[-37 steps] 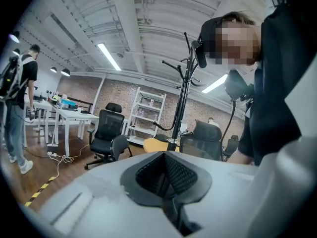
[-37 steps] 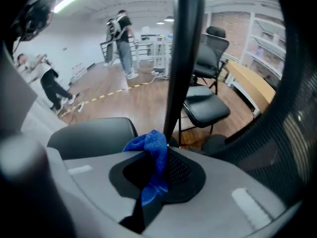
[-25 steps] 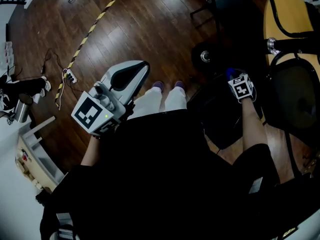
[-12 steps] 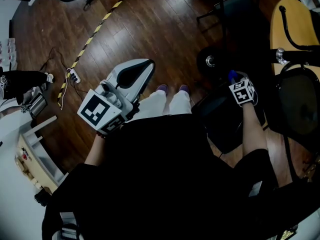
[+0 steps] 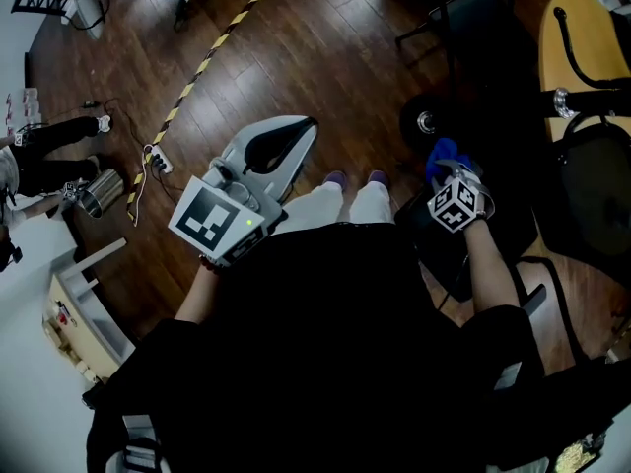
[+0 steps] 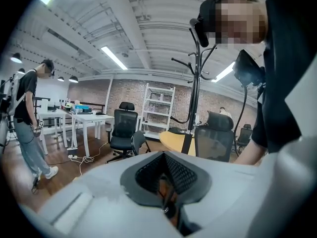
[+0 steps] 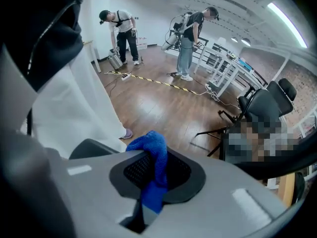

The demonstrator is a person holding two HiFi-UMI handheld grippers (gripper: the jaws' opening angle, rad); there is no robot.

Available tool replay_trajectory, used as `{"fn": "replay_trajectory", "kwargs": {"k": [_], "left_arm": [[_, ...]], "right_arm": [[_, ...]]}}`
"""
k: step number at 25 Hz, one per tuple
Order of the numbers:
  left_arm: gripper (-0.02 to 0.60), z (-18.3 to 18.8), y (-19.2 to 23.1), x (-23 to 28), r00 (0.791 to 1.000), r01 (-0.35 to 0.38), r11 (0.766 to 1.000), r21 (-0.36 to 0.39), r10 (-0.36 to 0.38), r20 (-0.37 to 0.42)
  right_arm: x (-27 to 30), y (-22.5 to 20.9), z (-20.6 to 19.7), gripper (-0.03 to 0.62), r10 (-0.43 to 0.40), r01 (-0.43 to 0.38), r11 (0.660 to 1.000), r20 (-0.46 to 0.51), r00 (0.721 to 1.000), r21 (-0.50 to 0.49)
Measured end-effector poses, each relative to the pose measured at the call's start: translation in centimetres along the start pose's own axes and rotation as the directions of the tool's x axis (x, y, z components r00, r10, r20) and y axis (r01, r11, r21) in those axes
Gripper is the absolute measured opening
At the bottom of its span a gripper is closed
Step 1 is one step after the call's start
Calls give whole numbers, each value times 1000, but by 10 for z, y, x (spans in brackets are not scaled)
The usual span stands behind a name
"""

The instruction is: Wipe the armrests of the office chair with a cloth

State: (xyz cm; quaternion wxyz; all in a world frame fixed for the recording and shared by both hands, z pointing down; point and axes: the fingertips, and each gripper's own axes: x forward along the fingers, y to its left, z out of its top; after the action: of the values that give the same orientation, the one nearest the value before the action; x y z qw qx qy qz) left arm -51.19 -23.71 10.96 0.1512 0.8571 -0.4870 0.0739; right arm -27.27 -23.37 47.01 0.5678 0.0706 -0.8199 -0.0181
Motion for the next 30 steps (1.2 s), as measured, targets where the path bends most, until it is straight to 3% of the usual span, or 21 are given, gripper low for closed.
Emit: {"fn": "replay_trajectory", "kwargs": {"k": [2,6,11,15,19,22,25,30], "left_arm": [[6,-1,0,1,1000,16,1000,-10,-16,13],[6,8,-10,-9,992,122,993,-6,-121,47],[6,8,-21,1,978,204,979,5,-204,36],[6,5,-30,11,964,263,965,2,-263,21],[6,0,-44,14,937,350,937,4,-350,5],[6,-14,-57,15,902,431,902,23,-431,-18],[6,-21,-72,22,864,502,864,40,-500,-55],[6,-40,-94,29,809,586,808,62,-580,-98]], "right_arm": [[0,23,9,35,21,-21,1000,15,1000,-9],[-6,85,37,35,86,-85,996,33,996,-32],[-9,108,43,35,84,-93,987,72,994,134],[-11,121,48,35,145,-158,972,84,986,175],[-12,143,54,35,120,-145,955,110,987,261],[-7,165,53,35,106,-136,935,108,988,327],[-7,172,46,37,38,-90,885,123,992,456],[-16,170,34,37,-117,-23,737,162,980,675]]}}
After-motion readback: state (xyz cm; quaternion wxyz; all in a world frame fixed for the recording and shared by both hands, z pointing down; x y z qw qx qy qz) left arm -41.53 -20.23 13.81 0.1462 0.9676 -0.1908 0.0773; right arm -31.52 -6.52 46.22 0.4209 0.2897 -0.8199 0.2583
